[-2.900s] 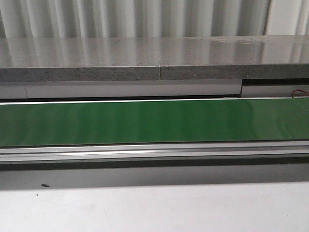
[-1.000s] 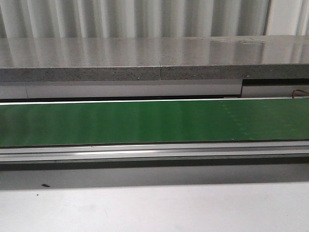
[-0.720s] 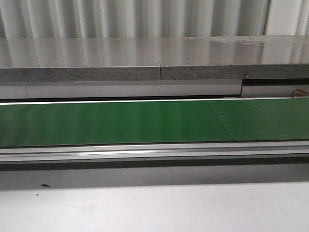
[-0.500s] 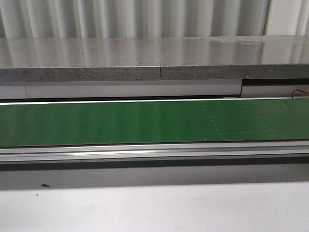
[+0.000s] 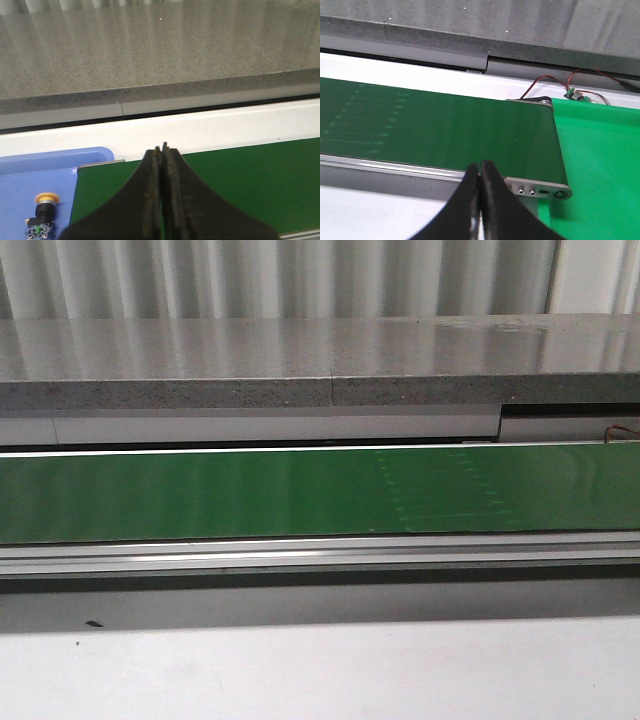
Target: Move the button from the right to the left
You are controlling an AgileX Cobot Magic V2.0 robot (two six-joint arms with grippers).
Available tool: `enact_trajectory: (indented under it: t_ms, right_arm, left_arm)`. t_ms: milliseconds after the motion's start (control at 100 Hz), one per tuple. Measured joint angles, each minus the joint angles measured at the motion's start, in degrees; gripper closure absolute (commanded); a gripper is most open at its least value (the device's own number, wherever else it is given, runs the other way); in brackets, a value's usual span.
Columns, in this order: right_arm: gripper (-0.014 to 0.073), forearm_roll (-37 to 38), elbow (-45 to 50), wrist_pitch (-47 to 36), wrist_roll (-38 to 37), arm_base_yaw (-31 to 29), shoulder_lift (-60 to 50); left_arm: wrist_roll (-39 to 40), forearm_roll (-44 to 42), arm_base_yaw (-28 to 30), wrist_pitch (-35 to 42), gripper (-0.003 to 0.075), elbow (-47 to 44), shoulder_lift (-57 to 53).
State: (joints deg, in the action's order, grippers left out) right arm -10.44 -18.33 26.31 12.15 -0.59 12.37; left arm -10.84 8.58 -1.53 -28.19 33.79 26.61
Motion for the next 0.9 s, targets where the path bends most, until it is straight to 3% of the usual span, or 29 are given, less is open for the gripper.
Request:
enact_trajectory:
  t_ms: [570, 900]
  right_arm:
    - [0.0662, 0.00, 0.00, 0.00, 0.00, 0.00, 0.00]
    - [0.0662, 0.00, 0.00, 0.00, 0.00, 0.00, 0.00]
  left_arm:
    - [0.00, 0.00, 0.00, 3.17, 0.0741, -13.71, -24.34]
    - [0.00, 0.00, 0.00, 7.77, 0.0741, -21.56, -26.78]
